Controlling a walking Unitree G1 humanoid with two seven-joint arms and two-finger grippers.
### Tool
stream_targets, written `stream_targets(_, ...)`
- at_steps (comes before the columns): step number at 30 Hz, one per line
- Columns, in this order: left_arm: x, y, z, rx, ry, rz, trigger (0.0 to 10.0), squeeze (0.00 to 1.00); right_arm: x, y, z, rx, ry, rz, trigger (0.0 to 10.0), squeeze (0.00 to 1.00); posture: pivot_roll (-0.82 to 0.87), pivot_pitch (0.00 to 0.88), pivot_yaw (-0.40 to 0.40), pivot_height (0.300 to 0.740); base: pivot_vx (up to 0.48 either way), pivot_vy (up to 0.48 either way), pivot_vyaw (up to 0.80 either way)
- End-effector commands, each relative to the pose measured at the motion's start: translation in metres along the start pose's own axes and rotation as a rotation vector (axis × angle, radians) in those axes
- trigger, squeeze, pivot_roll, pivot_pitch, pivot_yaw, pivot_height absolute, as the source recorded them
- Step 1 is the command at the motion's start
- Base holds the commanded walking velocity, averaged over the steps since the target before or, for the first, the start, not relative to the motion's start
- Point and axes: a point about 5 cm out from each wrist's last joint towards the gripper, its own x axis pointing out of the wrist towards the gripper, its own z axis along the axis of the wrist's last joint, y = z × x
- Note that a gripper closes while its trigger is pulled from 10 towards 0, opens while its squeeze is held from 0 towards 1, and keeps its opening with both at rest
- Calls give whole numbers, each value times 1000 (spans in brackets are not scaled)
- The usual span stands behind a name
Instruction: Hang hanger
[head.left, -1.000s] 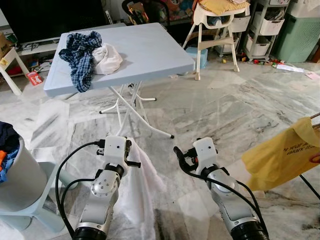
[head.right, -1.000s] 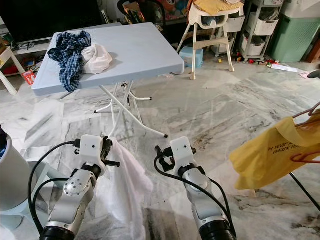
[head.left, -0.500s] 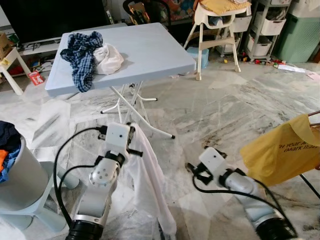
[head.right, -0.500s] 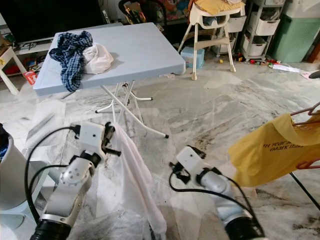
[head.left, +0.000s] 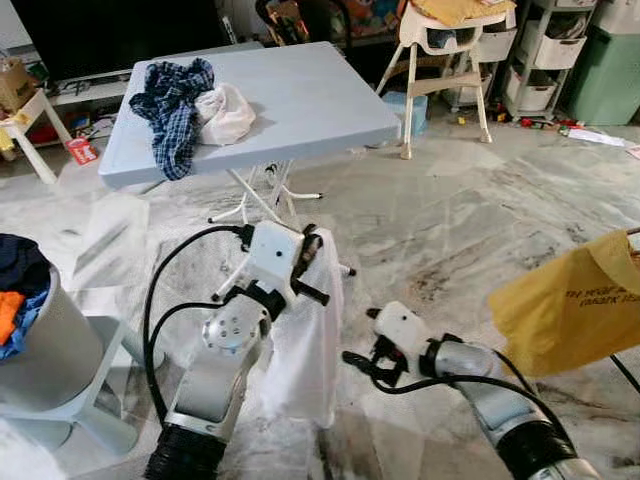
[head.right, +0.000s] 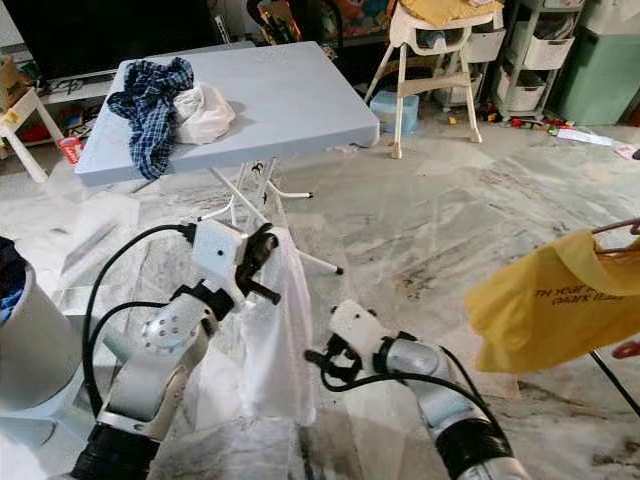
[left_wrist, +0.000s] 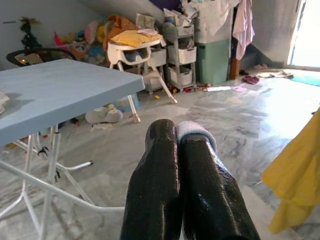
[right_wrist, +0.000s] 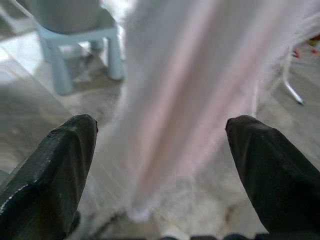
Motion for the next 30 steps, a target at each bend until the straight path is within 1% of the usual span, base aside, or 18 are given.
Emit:
stream_targets(1, 6, -4, 19, 4, -67, -44, 10000, 0, 5, -1, 8, 3, -22, 17, 10000, 0, -23, 11, 82, 740, 0, 0, 0)
stream_targets(3, 9, -9, 24, -13, -98, -70, 10000, 0, 12, 2, 13, 43, -49, 21, 10000, 0, -22, 10, 81, 740, 0, 0, 0)
stream_targets(4, 9, -9, 24, -13, -98, -70, 10000, 0, 12, 2, 13, 43, -49, 21, 10000, 0, -22, 10, 81, 740, 0, 0, 0)
stream_targets(5, 11, -13, 25, -16, -103, -85, 10000, 0, 19, 6, 18, 54, -70, 26, 10000, 0, -19, 7, 81, 740, 0, 0, 0)
stream_targets(7, 13, -16, 27, -19, -104, -91, 10000, 0, 24, 8, 20, 56, -75, 16, 10000, 0, -19, 7, 81, 740, 0, 0, 0)
stream_targets(9, 16, -19, 31, -29, -114, -97, 10000, 0, 31, 10, 24, 31, -73, -16, 10000, 0, -20, 6, 82, 740, 0, 0, 0)
stream_targets(10, 16, -19, 31, -29, -114, -97, 10000, 0, 31, 10, 24, 31, -73, -16, 10000, 0, -20, 6, 82, 740, 0, 0, 0)
stream_targets(12, 17, -20, 34, -48, -122, -99, 10000, 0, 35, 8, 26, 48, -68, -76, 10000, 0, -19, 6, 82, 740, 0, 0, 0)
stream_targets(13, 17, -21, 35, -47, -124, -101, 10000, 0, 36, 7, 27, 63, -75, -96, 1608, 0, -18, 7, 82, 740, 0, 0, 0)
stream_targets(14, 17, -22, 35, -46, -124, -101, 10000, 0, 37, 7, 27, 78, -79, -115, 0, 0, -16, 7, 80, 740, 0, 0, 0)
stream_targets(20, 15, -21, 34, -48, -118, -91, 10000, 0, 31, -1, 17, 73, -36, -191, 0, 0, -18, 10, 76, 740, 0, 0, 0)
stream_targets(21, 14, -20, 33, -49, -114, -80, 10000, 0, 26, -8, 12, 84, -16, -256, 0, 0, -20, 11, 75, 740, 0, 0, 0)
stream_targets(22, 14, -20, 33, -49, -114, -80, 10000, 0, 26, -8, 12, 84, -16, -256, 0, 0, -20, 11, 75, 740, 0, 0, 0)
stream_targets(25, 14, -19, 34, -48, -110, -66, 10000, 0, 22, -16, 6, 86, 16, -343, 0, 0, -19, 11, 75, 740, 0, 0, 0)
stream_targets(27, 14, -17, 34, -46, -110, -59, 10000, 0, 20, -19, 3, 102, 31, -361, 0, 0, -17, 11, 74, 740, 0, 0, 0)
stream_targets(30, 14, -16, 35, -44, -109, -48, 10000, 0, 17, -22, 2, 113, 25, -362, 0, 0, -19, 12, 76, 740, 0, 0, 0)
